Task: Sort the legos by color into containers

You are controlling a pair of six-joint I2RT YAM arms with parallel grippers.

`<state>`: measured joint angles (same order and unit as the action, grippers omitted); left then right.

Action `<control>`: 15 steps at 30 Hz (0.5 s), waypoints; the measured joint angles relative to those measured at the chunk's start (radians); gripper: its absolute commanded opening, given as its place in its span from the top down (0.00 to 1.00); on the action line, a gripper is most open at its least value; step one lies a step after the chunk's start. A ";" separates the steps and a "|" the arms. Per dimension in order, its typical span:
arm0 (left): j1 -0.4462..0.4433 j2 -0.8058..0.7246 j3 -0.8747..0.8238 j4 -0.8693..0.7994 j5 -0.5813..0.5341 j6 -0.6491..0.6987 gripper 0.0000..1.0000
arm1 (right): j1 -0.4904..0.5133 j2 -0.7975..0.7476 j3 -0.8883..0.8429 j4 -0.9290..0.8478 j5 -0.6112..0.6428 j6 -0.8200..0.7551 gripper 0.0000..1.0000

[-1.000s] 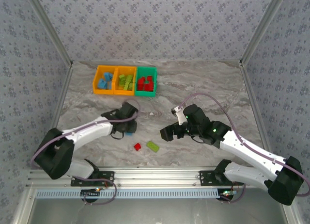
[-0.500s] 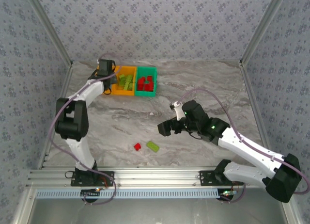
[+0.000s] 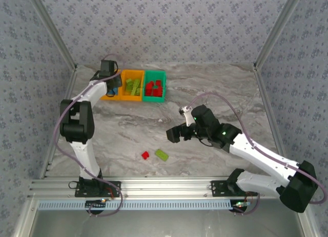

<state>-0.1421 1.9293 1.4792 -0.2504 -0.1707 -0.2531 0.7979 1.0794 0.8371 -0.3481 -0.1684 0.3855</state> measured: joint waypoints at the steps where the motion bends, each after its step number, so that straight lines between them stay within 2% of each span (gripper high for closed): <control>1: -0.012 -0.056 -0.045 -0.005 0.007 -0.010 0.53 | 0.004 0.017 0.004 0.000 0.018 0.000 0.00; 5: -0.122 -0.343 -0.225 -0.014 0.028 -0.038 0.53 | 0.035 0.102 0.034 -0.009 0.090 0.001 0.00; 10: -0.409 -0.717 -0.351 -0.059 0.010 -0.021 0.53 | 0.108 0.230 0.055 -0.013 0.129 0.000 0.04; 15: -0.629 -0.914 -0.382 -0.223 -0.036 0.060 0.52 | 0.193 0.343 0.056 -0.015 0.140 0.000 0.08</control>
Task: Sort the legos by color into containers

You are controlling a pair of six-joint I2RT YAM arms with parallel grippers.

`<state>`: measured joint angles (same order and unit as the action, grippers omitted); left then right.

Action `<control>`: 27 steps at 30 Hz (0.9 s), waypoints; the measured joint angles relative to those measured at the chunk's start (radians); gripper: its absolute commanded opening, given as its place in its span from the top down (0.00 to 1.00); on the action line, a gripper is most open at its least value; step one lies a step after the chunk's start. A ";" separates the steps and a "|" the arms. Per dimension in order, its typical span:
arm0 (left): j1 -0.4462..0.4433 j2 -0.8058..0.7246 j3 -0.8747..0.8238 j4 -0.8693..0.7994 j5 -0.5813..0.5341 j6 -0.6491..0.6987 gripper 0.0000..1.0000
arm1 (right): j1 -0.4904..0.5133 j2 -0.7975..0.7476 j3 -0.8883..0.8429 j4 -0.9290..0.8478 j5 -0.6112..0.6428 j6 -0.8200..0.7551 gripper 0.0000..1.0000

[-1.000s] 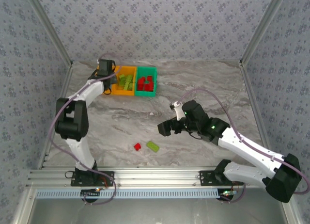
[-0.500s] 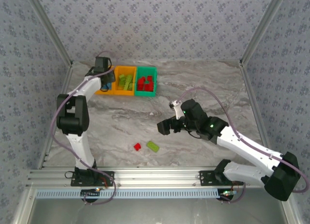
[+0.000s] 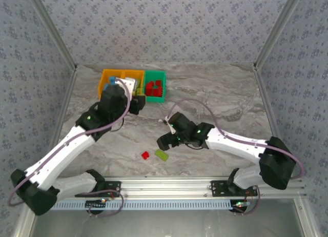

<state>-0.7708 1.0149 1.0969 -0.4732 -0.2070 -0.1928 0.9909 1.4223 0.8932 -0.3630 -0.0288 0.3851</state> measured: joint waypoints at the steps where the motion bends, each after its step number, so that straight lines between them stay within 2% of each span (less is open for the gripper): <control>1: -0.041 -0.020 -0.002 -0.047 -0.008 0.022 0.51 | 0.016 0.020 0.000 0.000 0.000 0.000 0.09; 6: -0.224 -0.075 -0.038 -0.229 -0.005 0.150 0.46 | 0.082 0.126 0.016 -0.002 0.006 0.002 0.17; 8: -0.254 -0.100 -0.079 -0.277 0.026 0.204 0.45 | 0.093 0.166 0.021 0.002 0.006 0.000 0.22; 12: -0.257 -0.153 -0.165 -0.333 0.105 0.296 0.40 | 0.101 0.261 0.042 0.000 -0.001 -0.009 0.39; 15: -0.257 -0.169 -0.193 -0.350 0.174 0.353 0.22 | 0.102 0.287 0.071 -0.024 0.026 -0.011 0.55; 18: -0.257 -0.170 -0.201 -0.357 0.258 0.400 0.15 | 0.105 0.298 0.079 -0.033 0.055 -0.006 0.61; 21: -0.257 -0.186 -0.228 -0.358 0.348 0.433 0.13 | 0.104 0.289 0.078 -0.032 0.059 -0.003 0.65; 24: -0.257 -0.241 -0.257 -0.353 0.377 0.451 0.12 | 0.083 0.255 0.063 0.007 0.039 0.001 0.67; 27: -0.233 -0.315 -0.272 -0.324 0.380 0.456 0.07 | 0.020 0.174 0.053 0.072 -0.010 0.000 0.67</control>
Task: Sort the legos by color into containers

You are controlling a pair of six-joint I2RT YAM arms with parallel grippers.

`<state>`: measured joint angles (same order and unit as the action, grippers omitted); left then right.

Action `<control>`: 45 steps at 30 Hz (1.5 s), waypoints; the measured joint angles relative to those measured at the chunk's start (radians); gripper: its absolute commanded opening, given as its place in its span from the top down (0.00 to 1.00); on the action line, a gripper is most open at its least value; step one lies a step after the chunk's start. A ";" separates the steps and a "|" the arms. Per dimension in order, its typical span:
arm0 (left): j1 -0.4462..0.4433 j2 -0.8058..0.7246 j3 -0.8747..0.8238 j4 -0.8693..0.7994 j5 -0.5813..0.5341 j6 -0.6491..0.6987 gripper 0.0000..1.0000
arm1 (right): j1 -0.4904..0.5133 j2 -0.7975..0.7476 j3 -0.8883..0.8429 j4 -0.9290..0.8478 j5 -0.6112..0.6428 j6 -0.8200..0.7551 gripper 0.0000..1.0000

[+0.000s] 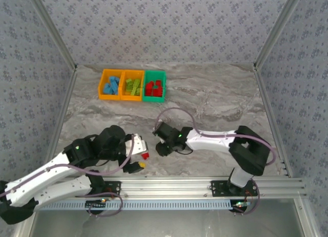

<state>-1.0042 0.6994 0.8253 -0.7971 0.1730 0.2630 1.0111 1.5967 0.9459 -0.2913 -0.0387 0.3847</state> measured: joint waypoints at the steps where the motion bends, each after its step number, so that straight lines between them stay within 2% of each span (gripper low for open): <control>1: 0.020 -0.020 -0.003 0.017 0.000 -0.001 0.07 | -0.024 -0.030 0.003 0.032 -0.011 -0.006 0.67; 5: 0.125 -0.086 -0.015 0.093 -0.001 -0.026 0.05 | -0.084 -0.066 0.080 0.156 -0.015 -0.061 0.67; 8: 0.216 -0.112 -0.018 0.150 0.000 -0.058 0.01 | -0.122 -0.009 0.184 0.271 -0.020 -0.101 0.68; 13: 0.385 -0.141 -0.043 0.236 0.018 -0.116 0.01 | -0.225 0.251 0.474 0.377 -0.030 -0.145 0.68; 18: 0.489 -0.142 -0.050 0.274 -0.025 -0.163 0.01 | -0.289 0.529 0.771 0.357 -0.021 -0.174 0.69; 23: 0.533 -0.130 -0.062 0.282 -0.039 -0.175 0.01 | -0.302 0.807 1.158 0.211 -0.003 -0.211 0.63; 27: 0.540 -0.113 -0.062 0.282 -0.039 -0.179 0.01 | -0.300 0.993 1.487 0.052 -0.002 -0.231 0.41; 33: 0.546 -0.109 -0.063 0.282 -0.039 -0.179 0.01 | -0.299 1.154 1.883 -0.223 0.000 -0.244 0.39; 38: 0.546 -0.107 -0.063 0.282 -0.039 -0.179 0.01 | -0.299 1.205 2.117 -0.460 0.002 -0.272 0.39; 45: 0.546 -0.075 -0.063 0.275 -0.055 -0.179 0.01 | -0.295 1.204 2.163 -0.764 0.002 -0.379 0.26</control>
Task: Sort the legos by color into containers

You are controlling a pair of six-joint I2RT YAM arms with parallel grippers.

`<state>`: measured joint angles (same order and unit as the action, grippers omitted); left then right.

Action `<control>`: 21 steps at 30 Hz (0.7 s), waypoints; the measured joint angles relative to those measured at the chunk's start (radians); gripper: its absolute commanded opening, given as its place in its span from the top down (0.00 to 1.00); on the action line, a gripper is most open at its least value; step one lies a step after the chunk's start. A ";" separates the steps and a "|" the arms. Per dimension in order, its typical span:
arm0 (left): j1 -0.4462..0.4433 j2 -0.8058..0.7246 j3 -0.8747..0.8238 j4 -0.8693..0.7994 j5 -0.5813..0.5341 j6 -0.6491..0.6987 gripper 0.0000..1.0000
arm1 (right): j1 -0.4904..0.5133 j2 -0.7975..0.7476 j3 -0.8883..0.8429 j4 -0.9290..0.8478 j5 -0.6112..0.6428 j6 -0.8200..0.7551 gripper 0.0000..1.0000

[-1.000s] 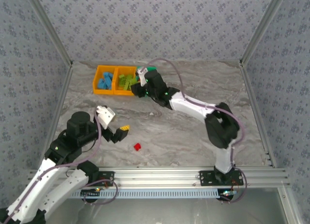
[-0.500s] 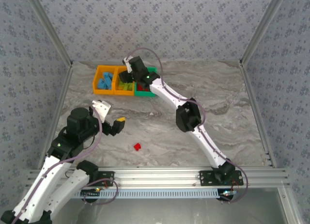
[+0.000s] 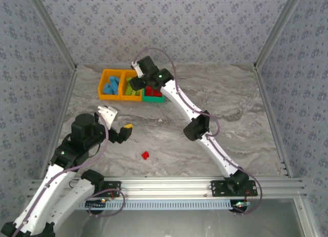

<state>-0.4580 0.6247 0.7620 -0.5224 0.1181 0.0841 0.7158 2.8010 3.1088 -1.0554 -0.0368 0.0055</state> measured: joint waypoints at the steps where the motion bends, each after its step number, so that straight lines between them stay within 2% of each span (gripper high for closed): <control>1: 0.000 0.015 0.000 -0.003 -0.004 0.000 0.01 | 0.000 0.000 0.000 -0.056 0.000 -0.020 0.25; 5: 0.000 0.092 0.006 -0.036 -0.015 -0.019 0.01 | -0.011 -0.037 -0.020 -0.257 -0.012 -0.082 0.24; 10: -0.024 0.245 0.085 -0.116 -0.043 -0.138 0.01 | -0.061 -0.209 -0.200 -0.399 -0.090 -0.121 0.20; 14: -0.160 0.303 0.101 -0.135 -0.105 -0.233 0.01 | -0.090 -0.459 -0.575 -0.381 -0.157 -0.175 0.07; 17: -0.270 0.330 0.093 -0.133 -0.160 -0.284 0.03 | -0.087 -0.666 -0.911 -0.309 -0.193 -0.194 0.04; 21: -0.335 0.377 0.044 -0.110 -0.182 -0.321 0.06 | -0.088 -0.904 -1.257 -0.216 -0.252 -0.198 0.00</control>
<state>-0.7929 1.0016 0.8062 -0.6327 -0.0635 -0.2367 0.6277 1.8969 1.8519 -1.2713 -0.2886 -0.1928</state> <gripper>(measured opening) 0.954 0.982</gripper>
